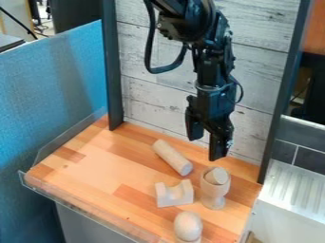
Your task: Put the cup and ball on top of the arch
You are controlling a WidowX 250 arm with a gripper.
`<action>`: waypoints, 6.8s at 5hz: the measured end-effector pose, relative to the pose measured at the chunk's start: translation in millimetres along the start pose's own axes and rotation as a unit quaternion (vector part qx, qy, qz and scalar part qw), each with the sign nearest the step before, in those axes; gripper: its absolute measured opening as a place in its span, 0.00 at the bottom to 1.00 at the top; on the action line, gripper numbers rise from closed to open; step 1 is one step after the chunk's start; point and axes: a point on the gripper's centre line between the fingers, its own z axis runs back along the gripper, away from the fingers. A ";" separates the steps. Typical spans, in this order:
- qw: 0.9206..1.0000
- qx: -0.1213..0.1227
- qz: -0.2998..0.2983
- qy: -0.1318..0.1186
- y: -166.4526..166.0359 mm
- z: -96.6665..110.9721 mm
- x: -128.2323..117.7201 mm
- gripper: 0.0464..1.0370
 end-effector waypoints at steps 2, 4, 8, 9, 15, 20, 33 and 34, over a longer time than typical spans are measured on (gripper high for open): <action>0.999 0.028 -0.024 0.031 -12.3 -23.8 -1.7 0.96; 0.992 0.099 -0.070 0.033 -29.2 -41.9 2.4 0.96; 0.991 0.103 -0.071 0.056 -26.5 -61.5 11.0 0.96; 0.991 0.100 -0.064 0.056 -24.2 -64.2 13.8 0.96; 0.993 0.103 -0.023 0.062 -8.6 -72.7 19.3 0.62; 0.994 0.109 -0.007 0.028 -4.7 -55.4 5.0 0.58; 0.958 0.123 0.227 0.122 88.7 -50.4 -47.3 0.58; 0.970 0.125 0.184 0.100 64.9 -40.7 -37.2 0.58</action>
